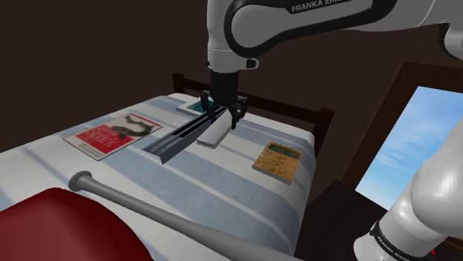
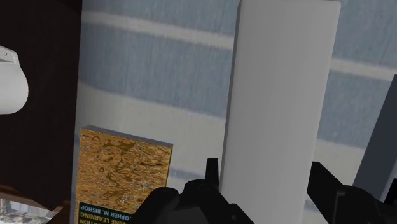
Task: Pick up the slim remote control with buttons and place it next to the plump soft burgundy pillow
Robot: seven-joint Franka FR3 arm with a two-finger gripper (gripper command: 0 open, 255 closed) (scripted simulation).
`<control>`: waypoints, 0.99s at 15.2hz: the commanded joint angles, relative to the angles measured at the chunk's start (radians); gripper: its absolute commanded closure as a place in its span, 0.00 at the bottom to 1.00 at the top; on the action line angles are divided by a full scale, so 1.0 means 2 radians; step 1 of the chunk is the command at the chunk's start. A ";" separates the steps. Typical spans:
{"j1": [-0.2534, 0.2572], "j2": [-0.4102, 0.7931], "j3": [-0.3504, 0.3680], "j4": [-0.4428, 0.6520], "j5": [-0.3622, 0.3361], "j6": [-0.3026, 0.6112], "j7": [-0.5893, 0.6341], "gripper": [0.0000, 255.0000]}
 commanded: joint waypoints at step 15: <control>0.080 -0.089 0.086 -0.085 0.059 0.012 0.147 1.00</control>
